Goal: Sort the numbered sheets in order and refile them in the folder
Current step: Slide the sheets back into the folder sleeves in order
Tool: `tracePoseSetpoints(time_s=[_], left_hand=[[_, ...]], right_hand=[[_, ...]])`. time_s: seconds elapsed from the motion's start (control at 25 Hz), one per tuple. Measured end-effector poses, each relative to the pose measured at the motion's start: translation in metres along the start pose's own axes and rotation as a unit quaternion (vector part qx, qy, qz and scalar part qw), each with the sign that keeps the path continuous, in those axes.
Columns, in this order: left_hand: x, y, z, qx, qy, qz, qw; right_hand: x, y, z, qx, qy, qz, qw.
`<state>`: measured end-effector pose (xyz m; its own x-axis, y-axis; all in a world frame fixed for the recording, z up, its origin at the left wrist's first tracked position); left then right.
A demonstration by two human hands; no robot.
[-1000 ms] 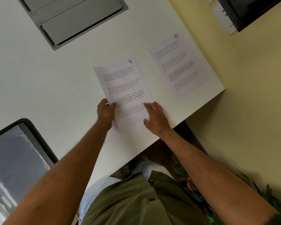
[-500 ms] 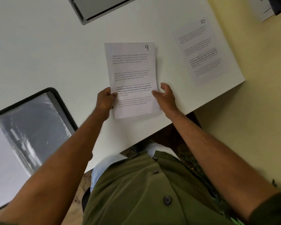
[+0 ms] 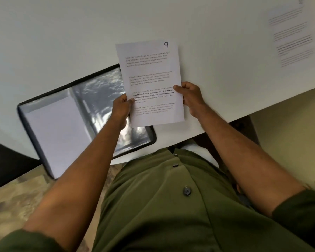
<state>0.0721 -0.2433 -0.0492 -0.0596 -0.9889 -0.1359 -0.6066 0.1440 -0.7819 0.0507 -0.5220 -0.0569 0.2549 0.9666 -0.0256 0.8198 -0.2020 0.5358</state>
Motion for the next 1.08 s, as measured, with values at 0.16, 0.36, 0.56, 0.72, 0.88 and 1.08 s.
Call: tracePoseSetpoints(time_s=[0.16,0.36,0.56,0.72,0.88,1.08], left_hand=[[-0.083,0.009,-0.005,0.015,-0.015,0.011,1.0],[-0.163,0.02,-0.007,0.034,-0.019,0.02,0.999],[-0.195,0.031,-0.001,0.041,0.001,0.014,0.999],[-0.207,0.028,0.024,0.088,-0.011,0.079,0.993],[-0.207,0.004,0.058,0.192,-0.007,0.286,0.939],[-0.189,-0.011,0.094,0.281,0.013,0.458,0.843]], right_hand=[[0.081,-0.014,-0.014,0.006,0.038,-0.018,0.999],[0.168,-0.02,-0.027,0.004,0.105,-0.035,0.994],[0.214,-0.022,-0.025,-0.028,0.113,-0.105,0.988],[0.208,-0.011,-0.016,-0.073,0.019,-0.165,0.983],[0.185,0.003,-0.016,-0.094,-0.056,-0.147,0.983],[0.158,0.006,-0.012,-0.085,-0.106,-0.085,0.987]])
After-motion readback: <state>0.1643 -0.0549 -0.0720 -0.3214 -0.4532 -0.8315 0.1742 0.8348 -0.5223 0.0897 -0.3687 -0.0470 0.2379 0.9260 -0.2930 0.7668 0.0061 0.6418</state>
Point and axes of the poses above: each hand's wrist, its own z-axis towards the middle knuckle, its own x-axis out of the palm, y = z × x, the point moved 8 cm from there along z, towards the middle knuckle, and after that the axes turned 12 degrees about x, right-handed, at the moved point
